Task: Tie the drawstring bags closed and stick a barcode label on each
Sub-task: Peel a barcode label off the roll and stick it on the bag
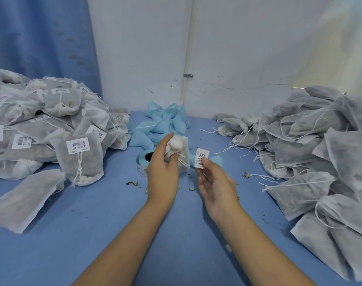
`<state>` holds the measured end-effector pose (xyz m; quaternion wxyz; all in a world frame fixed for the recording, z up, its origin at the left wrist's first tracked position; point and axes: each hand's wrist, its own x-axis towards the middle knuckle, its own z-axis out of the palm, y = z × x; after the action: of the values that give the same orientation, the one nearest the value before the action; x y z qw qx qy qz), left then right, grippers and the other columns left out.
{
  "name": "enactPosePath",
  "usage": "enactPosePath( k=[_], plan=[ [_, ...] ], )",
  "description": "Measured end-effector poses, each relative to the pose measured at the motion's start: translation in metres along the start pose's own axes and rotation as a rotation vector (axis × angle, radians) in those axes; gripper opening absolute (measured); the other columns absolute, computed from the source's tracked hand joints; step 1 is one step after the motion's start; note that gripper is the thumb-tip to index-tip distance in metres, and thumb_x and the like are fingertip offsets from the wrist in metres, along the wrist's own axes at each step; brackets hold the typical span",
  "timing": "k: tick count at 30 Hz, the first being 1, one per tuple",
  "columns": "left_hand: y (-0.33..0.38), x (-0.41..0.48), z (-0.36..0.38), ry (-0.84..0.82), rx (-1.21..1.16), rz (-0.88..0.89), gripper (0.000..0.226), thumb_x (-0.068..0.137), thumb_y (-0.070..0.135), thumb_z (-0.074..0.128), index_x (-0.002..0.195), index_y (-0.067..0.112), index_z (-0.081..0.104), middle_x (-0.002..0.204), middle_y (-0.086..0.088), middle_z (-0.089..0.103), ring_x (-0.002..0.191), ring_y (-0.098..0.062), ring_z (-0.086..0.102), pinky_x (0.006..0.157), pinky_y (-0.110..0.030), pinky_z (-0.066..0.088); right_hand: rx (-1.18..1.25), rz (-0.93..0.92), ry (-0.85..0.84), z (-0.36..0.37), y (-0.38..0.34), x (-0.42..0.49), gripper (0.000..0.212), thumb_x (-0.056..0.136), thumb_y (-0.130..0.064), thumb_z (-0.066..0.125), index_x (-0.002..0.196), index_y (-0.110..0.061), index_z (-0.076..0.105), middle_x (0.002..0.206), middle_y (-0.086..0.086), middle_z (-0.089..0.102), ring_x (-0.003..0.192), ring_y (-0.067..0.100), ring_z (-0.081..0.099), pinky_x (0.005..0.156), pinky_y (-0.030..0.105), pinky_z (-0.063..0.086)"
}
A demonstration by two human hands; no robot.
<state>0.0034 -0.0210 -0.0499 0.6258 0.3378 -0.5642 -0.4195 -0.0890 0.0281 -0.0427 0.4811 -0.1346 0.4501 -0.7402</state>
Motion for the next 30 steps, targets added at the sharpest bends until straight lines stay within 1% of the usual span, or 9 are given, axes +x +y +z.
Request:
enactPosePath(
  k=[4, 9, 13, 16, 18, 21, 22, 26, 30],
  plan=[
    [0.001, -0.002, 0.002, 0.023, 0.000, 0.076, 0.053, 0.094, -0.002, 0.049, 0.121, 0.043, 0.047, 0.132, 0.006, 0.055, 0.123, -0.004, 0.050, 0.102, -0.018, 0.038, 0.033, 0.117, -0.026, 0.006, 0.005, -0.006, 0.004, 0.084, -0.015, 0.070, 0.085, -0.016, 0.066, 0.073, -0.003, 0.074, 0.062, 0.003, 0.069, 0.048, 0.012, 0.047],
    [0.005, -0.005, 0.004, 0.015, -0.026, 0.080, 0.051, 0.093, 0.000, 0.050, 0.122, 0.042, 0.048, 0.131, 0.008, 0.055, 0.120, -0.002, 0.051, 0.099, -0.014, 0.040, 0.021, 0.158, -0.059, 0.008, 0.012, -0.009, 0.003, 0.083, -0.014, 0.071, 0.086, -0.014, 0.068, 0.077, -0.002, 0.075, 0.065, 0.005, 0.070, 0.047, 0.013, 0.047],
    [0.010, -0.005, 0.006, -0.018, -0.075, 0.055, 0.046, 0.093, 0.002, 0.051, 0.121, 0.039, 0.053, 0.120, 0.014, 0.062, 0.104, 0.005, 0.058, 0.086, -0.011, 0.045, -0.098, 0.104, -0.078, 0.004, 0.011, -0.007, 0.007, 0.084, -0.019, 0.071, 0.089, -0.014, 0.070, 0.082, -0.001, 0.076, 0.073, 0.008, 0.072, 0.050, 0.012, 0.049],
    [0.013, -0.003, 0.005, -0.027, -0.095, 0.046, 0.040, 0.092, 0.003, 0.052, 0.117, 0.033, 0.056, 0.108, 0.022, 0.064, 0.095, 0.008, 0.059, 0.080, -0.009, 0.044, -0.230, 0.042, -0.072, 0.003, 0.006, -0.006, 0.017, 0.082, -0.027, 0.074, 0.089, -0.012, 0.069, 0.079, -0.001, 0.075, 0.065, 0.008, 0.070, 0.048, 0.013, 0.047],
    [0.015, 0.000, 0.003, -0.025, -0.107, 0.040, 0.035, 0.090, 0.001, 0.054, 0.112, 0.028, 0.060, 0.099, 0.022, 0.066, 0.091, 0.007, 0.060, 0.080, -0.010, 0.046, -0.304, 0.007, -0.065, 0.002, 0.005, -0.003, 0.024, 0.079, -0.030, 0.076, 0.092, -0.012, 0.066, 0.083, -0.001, 0.072, 0.069, 0.008, 0.066, 0.056, 0.018, 0.049],
    [0.016, 0.006, 0.000, -0.056, -0.116, -0.016, 0.025, 0.088, 0.000, 0.056, 0.100, 0.020, 0.064, 0.078, 0.023, 0.067, 0.074, 0.007, 0.060, 0.067, -0.008, 0.045, -0.323, -0.067, -0.100, -0.002, 0.005, 0.001, 0.041, 0.081, -0.021, 0.074, 0.118, -0.015, 0.058, 0.115, 0.002, 0.066, 0.100, 0.014, 0.064, 0.080, 0.026, 0.051],
    [0.015, 0.007, -0.002, -0.079, -0.108, -0.046, 0.023, 0.088, 0.002, 0.058, 0.097, 0.021, 0.065, 0.077, 0.021, 0.067, 0.073, 0.005, 0.060, 0.066, -0.009, 0.046, -0.340, -0.104, -0.132, -0.003, 0.004, 0.002, 0.039, 0.082, -0.017, 0.071, 0.119, -0.017, 0.059, 0.116, 0.002, 0.066, 0.102, 0.015, 0.064, 0.081, 0.027, 0.051],
    [0.016, 0.011, -0.004, -0.165, -0.081, -0.126, 0.025, 0.087, 0.015, 0.066, 0.111, 0.019, 0.063, 0.097, 0.010, 0.069, 0.085, 0.000, 0.065, 0.070, -0.012, 0.049, -0.362, -0.159, -0.254, -0.006, -0.002, 0.003, 0.022, 0.083, -0.005, 0.064, 0.104, -0.010, 0.067, 0.090, 0.004, 0.072, 0.080, 0.016, 0.066, 0.066, 0.022, 0.050],
    [0.018, 0.008, -0.003, -0.258, -0.113, -0.260, 0.040, 0.078, 0.023, 0.076, 0.113, 0.027, 0.057, 0.084, 0.007, 0.074, 0.074, -0.001, 0.069, 0.059, -0.010, 0.048, -0.127, -0.110, -0.238, -0.006, -0.001, 0.005, 0.014, 0.085, -0.005, 0.064, 0.097, -0.013, 0.065, 0.084, 0.002, 0.071, 0.074, 0.011, 0.067, 0.063, 0.020, 0.051]
  ],
)
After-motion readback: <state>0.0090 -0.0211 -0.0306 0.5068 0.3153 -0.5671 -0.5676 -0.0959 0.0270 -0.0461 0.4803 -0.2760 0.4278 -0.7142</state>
